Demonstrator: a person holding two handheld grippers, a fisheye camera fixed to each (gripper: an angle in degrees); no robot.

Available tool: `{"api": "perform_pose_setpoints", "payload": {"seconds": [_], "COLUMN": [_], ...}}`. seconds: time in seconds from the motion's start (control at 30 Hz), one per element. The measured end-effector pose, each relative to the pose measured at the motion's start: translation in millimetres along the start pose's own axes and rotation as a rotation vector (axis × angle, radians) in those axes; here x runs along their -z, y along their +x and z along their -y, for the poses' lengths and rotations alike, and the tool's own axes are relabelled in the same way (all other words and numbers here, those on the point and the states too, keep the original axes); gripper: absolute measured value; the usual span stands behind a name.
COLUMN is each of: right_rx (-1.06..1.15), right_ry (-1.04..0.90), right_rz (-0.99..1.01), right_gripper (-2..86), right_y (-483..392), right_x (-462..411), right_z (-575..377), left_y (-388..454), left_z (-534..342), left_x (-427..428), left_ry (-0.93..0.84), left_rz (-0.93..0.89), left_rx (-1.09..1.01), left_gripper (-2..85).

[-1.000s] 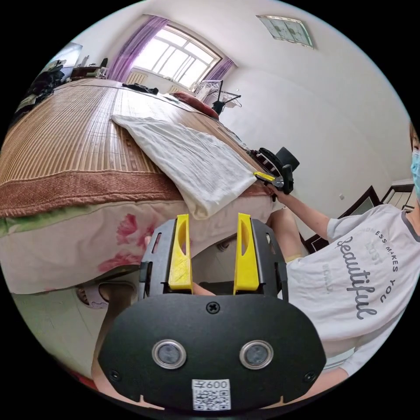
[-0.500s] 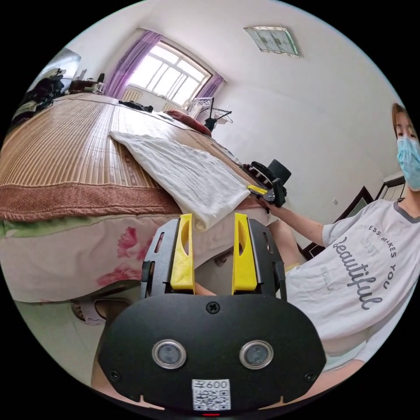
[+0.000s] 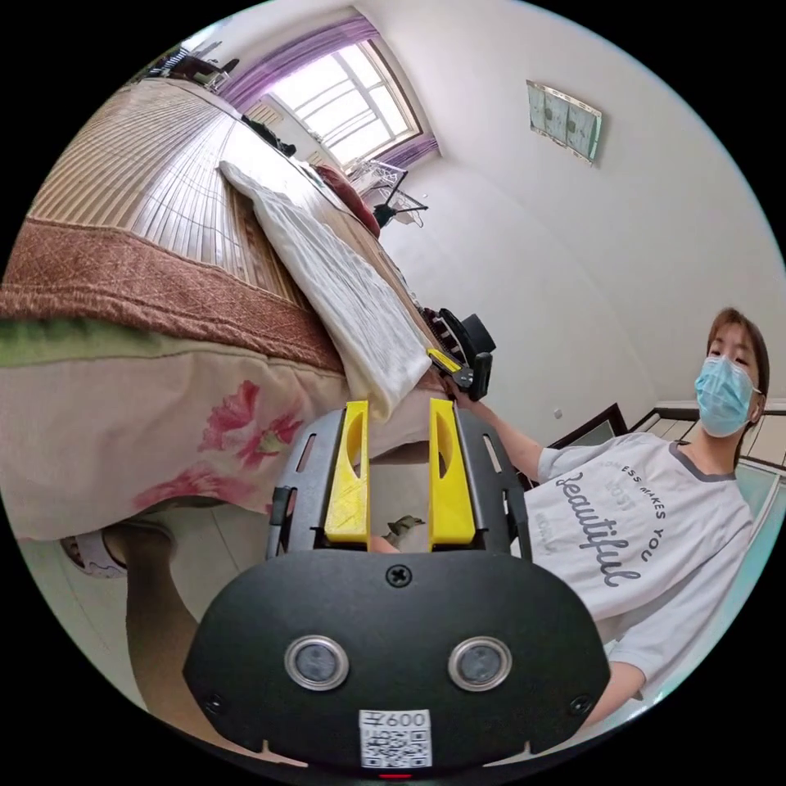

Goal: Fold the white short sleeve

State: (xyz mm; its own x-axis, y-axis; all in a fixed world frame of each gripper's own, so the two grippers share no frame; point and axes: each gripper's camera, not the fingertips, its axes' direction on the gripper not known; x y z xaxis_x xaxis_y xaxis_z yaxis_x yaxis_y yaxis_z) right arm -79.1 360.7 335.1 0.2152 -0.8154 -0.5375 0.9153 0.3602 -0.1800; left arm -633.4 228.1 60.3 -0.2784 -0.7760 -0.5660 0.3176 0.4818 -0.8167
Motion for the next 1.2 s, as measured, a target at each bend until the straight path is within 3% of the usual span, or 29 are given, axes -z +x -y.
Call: {"api": "perform_pose_setpoints", "payload": {"seconds": [0.33, 0.5, 0.6, 0.67, 0.73, 0.8, 0.93, 1.0, 1.13, 1.2], "right_rx": [-0.008, -0.001, 0.022, 0.042, 0.055, 0.058, 0.069, 0.073, 0.094, 0.112], "right_ry": [-0.008, -0.005, -0.002, -0.001, 0.0, 0.003, 0.006, 0.008, 0.018, 0.024], "right_rz": [0.014, 0.005, -0.02, -0.038, -0.058, -0.066, -0.086, -0.091, -0.12, -0.146], "right_gripper": [-0.8, -0.8, -0.8, -0.8, -0.9, -0.9, -0.9, -0.9, -0.9, -0.9], "right_y": [-0.9, -5.7, -14.2, -20.6, -26.6, -29.3, -36.2, -38.5, -46.8, -52.9], "right_x": [5.1, 8.2, 10.2, 11.1, 12.4, 13.4, 15.0, 15.5, 16.0, 15.4], "right_z": [-1.9, -3.3, -4.5, -5.1, -6.0, -7.0, -9.5, -10.7, -15.1, -17.4], "left_y": [-28.2, -27.4, 41.2, 132.4, 186.6, 232.4, 231.1, 199.5, 181.6, 180.2], "left_z": [-5.0, -33.9, -57.6, -90.5, -118.6, -160.3, -237.0, -269.9, -292.1, -303.1], "left_x": [-31.2, -39.3, -32.6, -69.2, -122.2, -211.4, -348.2, -407.4, -439.3, -451.9], "left_ry": [-0.149, -0.302, -0.112, 0.0, 0.009, -0.117, -0.517, -0.717, -0.703, -0.679], "left_rz": [-0.033, 0.191, 0.46, 0.78, 1.008, 1.178, 1.401, 1.534, 1.538, 1.627], "left_rx": [0.051, 0.048, -0.17, -0.543, -0.78, -1.089, -1.548, -1.647, -1.597, -1.559], "left_gripper": [2.0, 1.4, 2.0, 3.3, 8.7, 14.3, 14.2, 15.0, 14.5, 12.9]}}
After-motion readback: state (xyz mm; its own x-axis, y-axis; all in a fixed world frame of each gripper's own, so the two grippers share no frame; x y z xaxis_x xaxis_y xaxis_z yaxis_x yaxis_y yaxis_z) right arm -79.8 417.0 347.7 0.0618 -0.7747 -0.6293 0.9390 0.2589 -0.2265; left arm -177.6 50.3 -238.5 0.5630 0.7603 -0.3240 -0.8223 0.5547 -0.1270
